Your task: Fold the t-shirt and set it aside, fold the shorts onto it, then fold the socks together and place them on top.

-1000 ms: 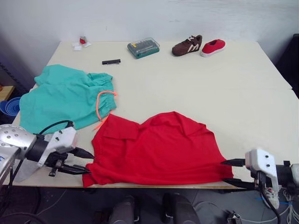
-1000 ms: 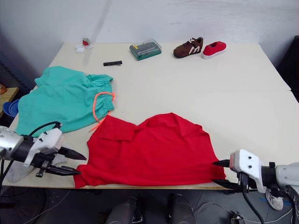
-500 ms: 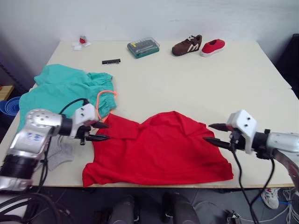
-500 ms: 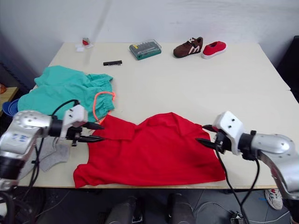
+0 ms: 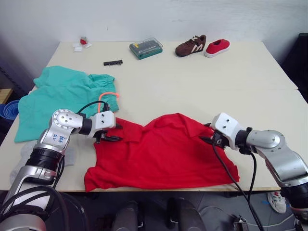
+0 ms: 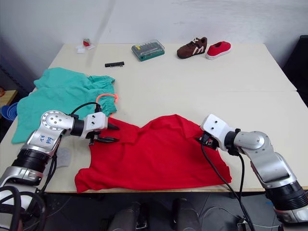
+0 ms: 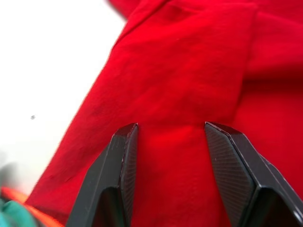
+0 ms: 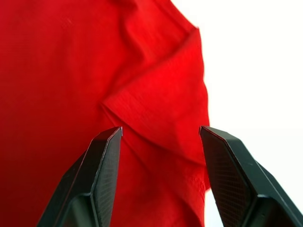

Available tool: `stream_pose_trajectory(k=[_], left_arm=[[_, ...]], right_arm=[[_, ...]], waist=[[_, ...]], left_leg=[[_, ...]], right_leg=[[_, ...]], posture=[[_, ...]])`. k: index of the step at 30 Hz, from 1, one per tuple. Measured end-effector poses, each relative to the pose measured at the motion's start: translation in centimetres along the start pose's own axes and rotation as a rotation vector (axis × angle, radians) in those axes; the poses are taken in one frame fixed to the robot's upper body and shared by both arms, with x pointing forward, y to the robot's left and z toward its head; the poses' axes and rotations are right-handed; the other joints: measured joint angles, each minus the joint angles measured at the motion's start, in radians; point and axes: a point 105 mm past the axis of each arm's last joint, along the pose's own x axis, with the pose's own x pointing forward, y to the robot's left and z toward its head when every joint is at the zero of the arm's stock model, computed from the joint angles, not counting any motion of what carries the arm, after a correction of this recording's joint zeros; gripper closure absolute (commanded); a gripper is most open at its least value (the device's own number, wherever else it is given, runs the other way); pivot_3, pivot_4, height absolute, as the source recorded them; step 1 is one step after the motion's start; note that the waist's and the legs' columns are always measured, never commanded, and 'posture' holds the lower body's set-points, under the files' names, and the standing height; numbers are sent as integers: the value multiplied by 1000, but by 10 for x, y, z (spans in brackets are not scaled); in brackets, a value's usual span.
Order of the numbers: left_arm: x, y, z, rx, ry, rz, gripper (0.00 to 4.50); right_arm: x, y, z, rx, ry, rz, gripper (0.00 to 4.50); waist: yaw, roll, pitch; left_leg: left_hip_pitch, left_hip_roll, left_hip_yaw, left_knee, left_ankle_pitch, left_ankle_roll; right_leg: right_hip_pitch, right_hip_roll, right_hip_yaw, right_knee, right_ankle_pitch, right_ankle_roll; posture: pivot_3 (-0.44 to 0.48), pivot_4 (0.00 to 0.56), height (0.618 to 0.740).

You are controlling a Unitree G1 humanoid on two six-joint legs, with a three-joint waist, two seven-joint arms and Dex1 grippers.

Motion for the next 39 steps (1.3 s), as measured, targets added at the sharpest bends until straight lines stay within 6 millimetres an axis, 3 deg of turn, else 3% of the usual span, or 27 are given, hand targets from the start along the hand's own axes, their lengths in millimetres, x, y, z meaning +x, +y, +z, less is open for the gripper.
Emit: stream_pose_trajectory(k=[4, 9, 12, 18, 22, 26, 32, 39], left_arm=[[5, -2, 4, -20, -37, -16, 2151], [8, -6, 8, -73, -79, -42, 2151], [6, -7, 8, -81, -79, -58, 2151], [-7, -3, 18, -87, -107, -68, 2151], [-15, 3, 39, -49, -161, -53, 2151], [-3, -3, 51, -10, -181, -78, 2151], [21, -19, 41, 5, -116, -133, 2151], [25, -20, 42, 27, -116, -134, 2151]], right_arm=[[9, 15, 5, -142, -1, 54, 1873], [19, 17, 1, -171, 4, 48, 1873], [26, 15, -2, -186, 9, 33, 2443], [29, 11, -8, -208, 31, 8, 4473], [30, 11, -8, -207, 34, 3, 4473], [32, 12, -6, -179, 20, 0, 4473], [30, 13, -7, -169, 24, 9, 4473], [30, 13, -7, -166, 27, 11, 4473]], waist=[[0, 0, 0], [0, -1, 0], [-1, -1, 0], [-2, -1, 0], [-1, -1, 0], [-1, -1, 0], [-1, -1, 0], [-1, -1, 0]], left_leg=[[-1, 0, 0, 0, 0, 0], [-1, 0, 0, 2, 1, 0], [-1, 0, 0, 2, 1, -1], [-1, 0, 0, 2, 2, -1], [-1, 0, 0, 2, 2, -1], [-1, 0, 0, 2, 3, -1], [-1, 0, 0, 2, 4, -2], [-1, 0, 0, 2, 4, -2]], right_leg=[[-1, 0, 0, 1, 0, 0], [-1, 0, 0, 2, 0, 0], [-1, 0, 0, 2, 0, 0], [-1, 0, 0, 3, 0, 0], [-1, 0, 0, 3, 0, 0], [-1, 0, 1, 3, 0, 0], [-2, 1, 1, 4, 0, 0], [-2, 1, 1, 4, 0, 0]], posture=[[0, 150, 740], [0, 150, 740], [0, 150, 740], [0, 150, 740], [0, 150, 740], [0, 150, 740], [0, 150, 740], [0, 150, 740]])
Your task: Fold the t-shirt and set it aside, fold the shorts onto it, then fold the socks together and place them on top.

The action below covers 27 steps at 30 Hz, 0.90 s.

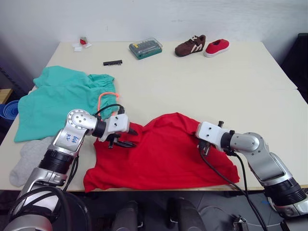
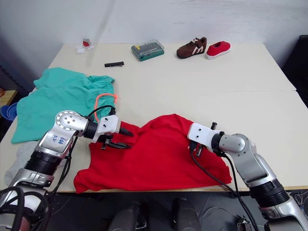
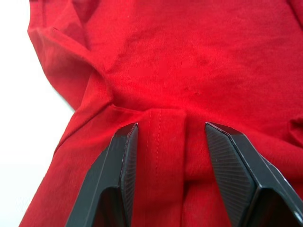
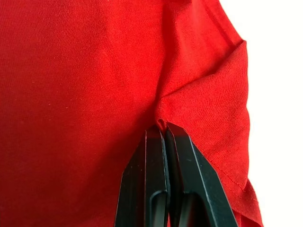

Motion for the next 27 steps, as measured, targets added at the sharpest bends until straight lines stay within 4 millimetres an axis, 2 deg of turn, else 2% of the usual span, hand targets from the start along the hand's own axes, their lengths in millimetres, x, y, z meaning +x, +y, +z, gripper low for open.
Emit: stream_pose_trajectory(k=[4, 5, 10, 12, 15, 19, 23, 27], left_arm=[[4, 3, -1, 37, 25, 32, 2151], [6, 4, -1, 40, 23, 43, 2552], [10, 6, 0, 22, 8, 63, 4003], [10, 8, -2, 6, 10, 72, 4473], [6, 13, -11, -46, 20, 85, 4473], [-8, 30, -12, -72, 28, 133, 4473], [-20, 48, -9, -89, 18, 185, 4473], [-18, 50, -9, -100, 5, 182, 4473]], right_arm=[[0, 0, 0, 0, 0, 0, 4473], [0, 0, 0, 1, -1, 0, 4500], [1, -2, 5, 74, -42, -13, 4500], [-2, -7, 6, 118, -63, -31, 4500], [-12, -18, 7, 180, -99, -57, 4500], [-26, -29, 8, 244, -149, -74, 4500], [-35, -34, -2, 295, -139, -101, 4500], [-37, -32, -12, 298, -112, -107, 4500]], waist=[[0, 0, 0], [0, 0, 0], [-1, 0, 0], [0, 0, 0], [1, 0, 0], [4, 0, 0], [2, -1, 0], [1, -1, 0]], left_leg=[[0, 0, 0, 0, 0, 0], [0, 0, 0, 0, 0, 0], [0, 0, 0, 0, 0, 0], [0, 0, 0, 0, 0, 0], [0, 0, 0, 0, 0, 1], [0, 0, 0, 0, 0, 1], [0, -1, 0, 0, 0, 1], [0, -1, 0, 0, 0, 1]], right_leg=[[0, 0, 0, 0, 0, 0], [0, 0, 0, 0, 0, 0], [0, 0, 0, 0, 0, 0], [0, 0, 0, 1, 0, 0], [0, 0, 0, 1, 0, 0], [0, 0, 0, 0, 0, 0], [0, 0, 0, 0, 0, 0], [0, 0, 0, 0, 0, 0]], posture=[[0, 150, 740], [0, 150, 740], [0, 150, 740], [0, 150, 740], [0, 150, 740], [0, 150, 740], [0, 150, 740], [0, 150, 740]])
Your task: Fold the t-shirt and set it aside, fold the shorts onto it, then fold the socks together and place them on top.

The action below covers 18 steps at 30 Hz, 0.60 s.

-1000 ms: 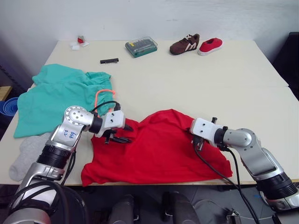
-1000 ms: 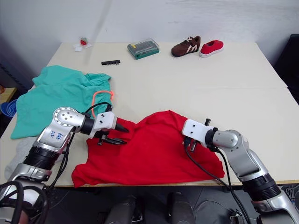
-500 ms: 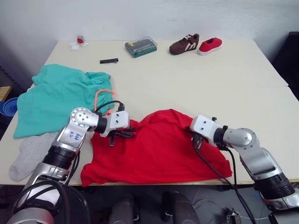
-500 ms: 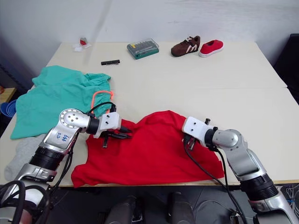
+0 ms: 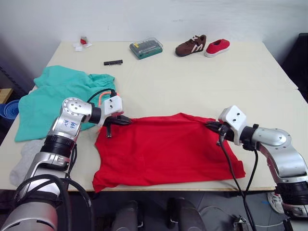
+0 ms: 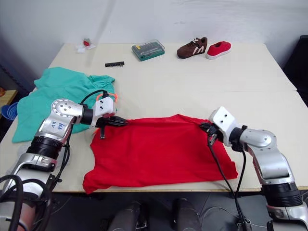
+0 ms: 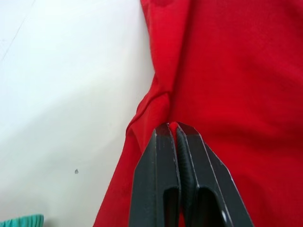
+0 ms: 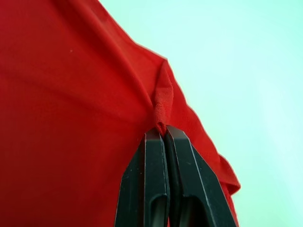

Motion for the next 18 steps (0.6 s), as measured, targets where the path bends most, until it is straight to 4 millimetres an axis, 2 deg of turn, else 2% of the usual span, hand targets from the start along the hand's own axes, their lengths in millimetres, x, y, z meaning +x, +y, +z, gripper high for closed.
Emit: stream_pose_trajectory(k=[12, 13, 15, 18], left_arm=[[6, -6, 0, 11, -15, -24, 4473], [6, -6, 0, 14, -15, -24, 4500], [6, -6, 0, 20, -15, -24, 4500], [6, -6, 0, 27, -16, -23, 4500]], right_arm=[[7, 6, -10, 12, 32, -4, 4500], [7, 6, -10, 18, 34, -3, 4087], [7, 7, -12, 38, 41, 0, 3616], [7, 5, -12, 35, 41, -9, 2593]], waist=[[0, 0, 0], [0, 0, 0], [0, 0, 0], [0, 0, 0]], left_leg=[[0, 0, 0, 1, 0, 0], [0, 0, 0, 1, 0, 0], [0, 0, 0, 1, 0, 0], [0, 0, 0, 1, 0, 0]], right_leg=[[0, 0, 1, 1, 0, 0], [0, 0, 1, 1, 0, 0], [0, 0, 1, 1, 0, 0], [0, 0, 1, 1, 0, 0]], posture=[[0, 150, 740], [0, 150, 740], [0, 150, 740], [0, 150, 740]])
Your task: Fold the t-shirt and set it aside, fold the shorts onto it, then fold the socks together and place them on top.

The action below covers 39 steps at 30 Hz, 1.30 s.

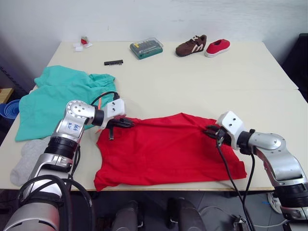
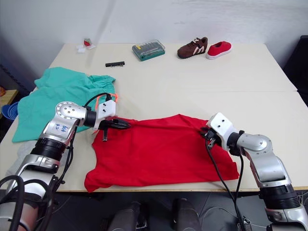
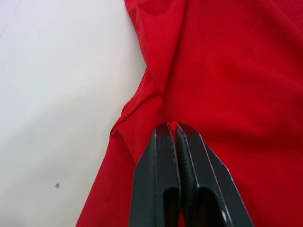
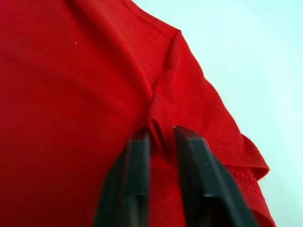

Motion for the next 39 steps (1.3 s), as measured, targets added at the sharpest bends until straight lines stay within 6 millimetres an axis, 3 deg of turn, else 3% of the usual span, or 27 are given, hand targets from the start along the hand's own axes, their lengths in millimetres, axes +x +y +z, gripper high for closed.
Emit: stream_pose_trajectory(k=[16, 22, 37, 39], left_arm=[[-1, 0, -1, 11, 12, 1, 4500], [-1, 0, -1, 18, 19, 1, 4500], [-1, 0, -3, 29, 28, 1, 4500], [-1, 0, -3, 29, 28, 1, 4500]], right_arm=[[2, -2, 4, 6, -15, -12, 2593], [2, 1, 4, 22, -20, 3, 4484], [-3, 5, 8, 55, -37, 60, 4484], [-3, 4, 8, 56, -32, 60, 4092]], waist=[[0, 0, 0], [0, 0, 0], [0, 0, 0], [0, 0, 0]], left_leg=[[0, 0, 0, 0, 0, 0], [0, 0, 0, 0, 0, 0], [0, 0, 0, 0, 0, 0], [0, 0, 0, 0, 0, 0]], right_leg=[[0, 0, 0, 0, 0, 0], [0, 0, 0, 0, 0, 0], [0, 0, 0, 0, 0, 0], [0, 0, 0, 0, 0, 0]], posture=[[0, 150, 740], [0, 150, 740], [0, 150, 740], [0, 150, 740]])
